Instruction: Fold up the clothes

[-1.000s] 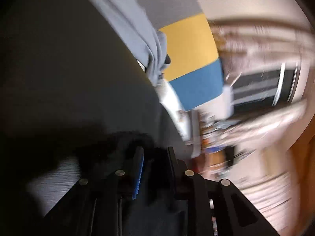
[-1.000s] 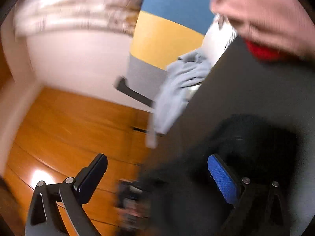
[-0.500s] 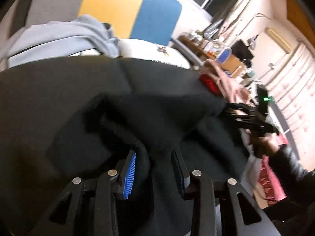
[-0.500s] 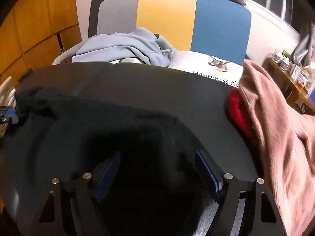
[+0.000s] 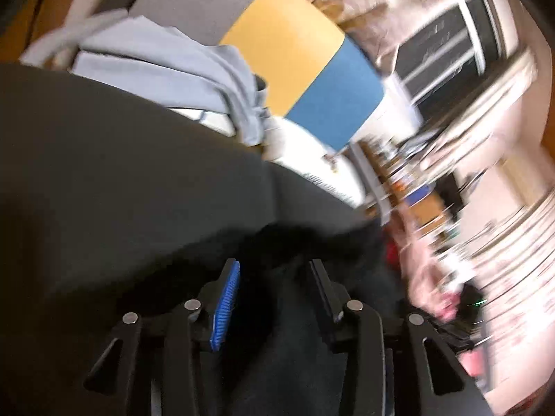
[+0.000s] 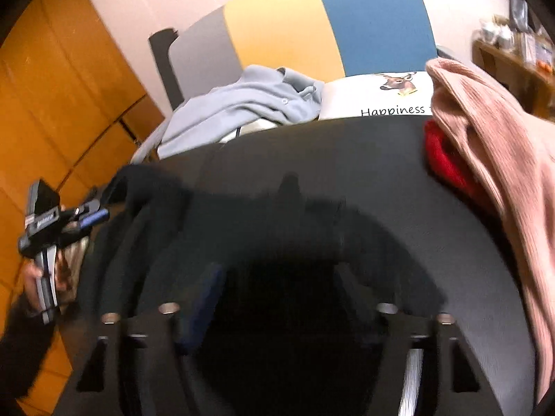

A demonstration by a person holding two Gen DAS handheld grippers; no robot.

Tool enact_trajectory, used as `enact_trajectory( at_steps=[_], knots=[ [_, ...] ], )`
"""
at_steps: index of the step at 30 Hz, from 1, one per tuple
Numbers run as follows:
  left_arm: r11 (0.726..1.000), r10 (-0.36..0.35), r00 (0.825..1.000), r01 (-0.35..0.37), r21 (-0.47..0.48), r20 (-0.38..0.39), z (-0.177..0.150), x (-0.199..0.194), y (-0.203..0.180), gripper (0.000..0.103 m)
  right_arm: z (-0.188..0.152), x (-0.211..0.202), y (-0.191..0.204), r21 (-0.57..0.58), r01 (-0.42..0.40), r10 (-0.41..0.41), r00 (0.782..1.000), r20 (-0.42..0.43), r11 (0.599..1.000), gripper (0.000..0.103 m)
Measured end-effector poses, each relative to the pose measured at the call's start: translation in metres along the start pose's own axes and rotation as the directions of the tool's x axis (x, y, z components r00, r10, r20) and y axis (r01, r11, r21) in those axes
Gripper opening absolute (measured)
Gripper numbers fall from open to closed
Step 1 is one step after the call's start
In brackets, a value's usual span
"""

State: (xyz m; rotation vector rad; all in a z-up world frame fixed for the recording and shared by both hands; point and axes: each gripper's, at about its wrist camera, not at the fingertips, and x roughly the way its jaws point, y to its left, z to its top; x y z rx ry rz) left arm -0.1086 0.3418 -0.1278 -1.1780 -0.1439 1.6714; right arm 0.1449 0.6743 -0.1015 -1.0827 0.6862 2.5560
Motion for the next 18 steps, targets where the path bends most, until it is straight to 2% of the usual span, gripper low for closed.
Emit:
enact_trajectory(
  at_steps=[2, 3, 4, 7, 10, 12, 13, 15, 16, 18],
  knots=[
    [0.996, 0.072, 0.997, -0.070, 0.063, -0.029, -0.015, 0.001, 0.002, 0.043, -0.021, 0.001, 0.007, -0.052, 0.030, -0.032, 0.999, -0.027, 0.998, 0.046],
    [0.993, 0.093, 0.994, -0.089, 0.075, -0.055, -0.020, 0.005, 0.000, 0.044, -0.029, 0.007, 0.006, -0.078, 0.075, -0.078, 0.997, -0.030, 0.994, 0.045],
    [0.991, 0.107, 0.990, -0.100, 0.086, -0.086, -0.027, 0.010, 0.000, 0.044, -0.036, 0.008, 0.004, -0.086, 0.116, -0.115, 0.993, 0.015, 0.990, 0.045],
    [0.990, 0.089, 0.993, -0.079, 0.118, -0.083, -0.035, 0.009, -0.002, 0.049, -0.034, 0.009, -0.006, 0.004, 0.108, -0.108, 0.993, 0.037, 0.994, 0.045],
    [0.986, 0.082, 0.992, -0.067, 0.151, -0.098, -0.037, 0.010, -0.007, 0.056, -0.034, 0.011, -0.001, -0.017, 0.125, -0.124, 0.992, 0.038, 0.992, 0.047],
    [0.984, 0.087, 0.990, -0.069, 0.162, -0.111, -0.035, 0.010, -0.007, 0.056, -0.035, 0.011, 0.000, -0.022, 0.127, -0.126, 0.991, 0.042, 0.992, 0.048],
    [0.984, 0.089, 0.989, -0.069, 0.164, -0.117, -0.034, 0.008, -0.006, 0.054, -0.036, 0.010, 0.000, -0.023, 0.126, -0.124, 0.991, 0.048, 0.992, 0.048],
    [0.988, 0.083, 0.989, -0.066, 0.138, -0.125, -0.030, 0.007, -0.006, 0.042, -0.036, 0.011, -0.001, -0.019, 0.121, -0.119, 0.991, 0.056, 0.993, 0.048],
    [0.990, 0.080, 0.989, -0.064, 0.125, -0.128, -0.029, 0.006, -0.007, 0.021, -0.036, 0.012, -0.003, -0.018, 0.118, -0.117, 0.991, 0.060, 0.993, 0.048],
    [0.996, 0.039, 0.991, -0.028, 0.088, -0.128, -0.029, 0.000, -0.005, 0.011, -0.040, 0.006, 0.000, -0.023, 0.124, -0.123, 0.990, 0.062, 0.992, 0.048]
  ],
)
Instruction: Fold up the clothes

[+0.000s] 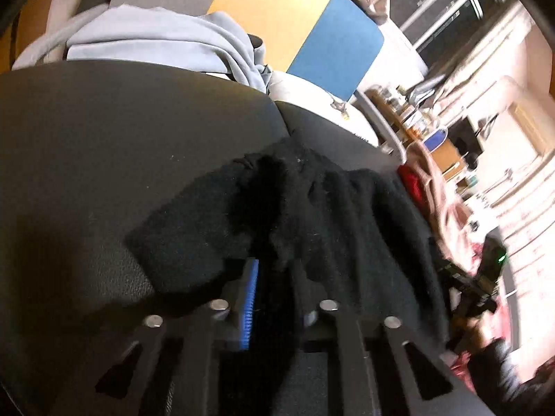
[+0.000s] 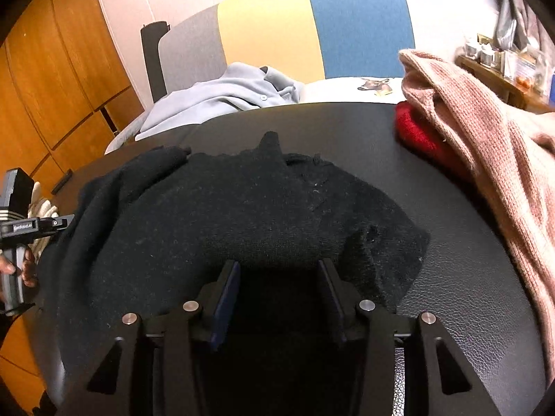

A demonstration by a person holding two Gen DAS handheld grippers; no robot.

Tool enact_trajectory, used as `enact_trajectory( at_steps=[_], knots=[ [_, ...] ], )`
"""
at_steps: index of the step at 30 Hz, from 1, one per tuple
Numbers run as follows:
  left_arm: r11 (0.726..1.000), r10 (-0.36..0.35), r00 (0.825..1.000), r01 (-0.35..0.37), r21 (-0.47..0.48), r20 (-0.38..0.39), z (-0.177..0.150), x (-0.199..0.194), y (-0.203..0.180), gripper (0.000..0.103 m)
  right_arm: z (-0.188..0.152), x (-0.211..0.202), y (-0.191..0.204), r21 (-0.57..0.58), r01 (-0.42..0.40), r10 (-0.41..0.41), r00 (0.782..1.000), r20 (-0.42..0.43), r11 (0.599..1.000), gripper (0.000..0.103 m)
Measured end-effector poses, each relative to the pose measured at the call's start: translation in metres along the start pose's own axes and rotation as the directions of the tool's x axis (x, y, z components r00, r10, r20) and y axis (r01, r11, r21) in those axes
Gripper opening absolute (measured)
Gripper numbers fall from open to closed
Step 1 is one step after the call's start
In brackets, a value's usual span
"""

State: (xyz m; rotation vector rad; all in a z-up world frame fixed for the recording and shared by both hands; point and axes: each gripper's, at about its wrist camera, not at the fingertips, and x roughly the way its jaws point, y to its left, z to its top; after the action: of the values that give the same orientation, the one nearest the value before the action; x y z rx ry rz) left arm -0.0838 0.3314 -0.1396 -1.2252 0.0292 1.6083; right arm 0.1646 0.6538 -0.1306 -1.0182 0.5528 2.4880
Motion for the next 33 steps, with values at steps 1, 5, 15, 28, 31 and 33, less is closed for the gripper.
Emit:
enact_trajectory(
  at_steps=[1, 5, 15, 28, 31, 33],
  knots=[
    [1.000, -0.027, 1.000, 0.027, -0.007, 0.010, 0.001, -0.002, -0.001, 0.007, -0.001, -0.001, 0.001, -0.005, 0.006, -0.006, 1.000, -0.001, 1.000, 0.049],
    [0.996, -0.075, 0.997, 0.077, -0.039, 0.036, -0.005, -0.030, 0.004, 0.005, 0.001, -0.006, 0.003, -0.001, 0.034, -0.034, 0.999, -0.015, 0.999, 0.047],
    [0.979, -0.014, 0.999, 0.022, -0.200, 0.040, -0.059, -0.054, 0.046, 0.007, -0.007, -0.019, -0.008, 0.046, 0.034, -0.033, 0.999, -0.010, 0.998, 0.047],
    [1.000, 0.000, 0.999, 0.000, -0.003, 0.039, -0.034, -0.022, -0.021, 0.026, 0.024, -0.005, 0.007, -0.100, 0.050, -0.064, 0.989, -0.137, 0.994, 0.013],
    [0.992, 0.042, 0.999, -0.044, 0.115, 0.019, -0.038, -0.016, -0.041, 0.028, 0.024, -0.027, -0.005, -0.078, 0.147, -0.153, 0.985, -0.081, 0.986, 0.005],
    [0.986, 0.080, 0.997, -0.078, 0.149, -0.007, -0.041, -0.005, -0.044, 0.028, 0.010, -0.017, -0.026, -0.047, 0.208, -0.213, 0.968, -0.135, 0.977, 0.004]
  ],
)
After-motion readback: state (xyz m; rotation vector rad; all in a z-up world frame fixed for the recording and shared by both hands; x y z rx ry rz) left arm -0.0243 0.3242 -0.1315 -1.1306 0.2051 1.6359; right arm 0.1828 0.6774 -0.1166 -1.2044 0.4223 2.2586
